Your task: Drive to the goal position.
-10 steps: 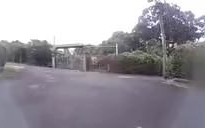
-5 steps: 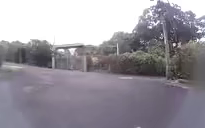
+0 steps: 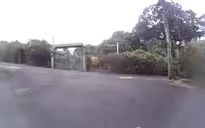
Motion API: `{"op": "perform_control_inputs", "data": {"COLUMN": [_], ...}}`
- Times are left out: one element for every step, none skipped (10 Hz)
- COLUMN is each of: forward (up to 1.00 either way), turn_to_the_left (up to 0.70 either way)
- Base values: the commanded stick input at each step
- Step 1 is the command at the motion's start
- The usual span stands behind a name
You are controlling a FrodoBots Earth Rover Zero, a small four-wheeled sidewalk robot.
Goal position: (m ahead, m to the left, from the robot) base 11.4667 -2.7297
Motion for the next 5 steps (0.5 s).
{"op": "perform_control_inputs", "data": {"forward": [0.50, 0.50, 0.50, 0.50, 0.50], "turn_to_the_left": [0.00, 0.00, 0.00, 0.00, 0.00]}}
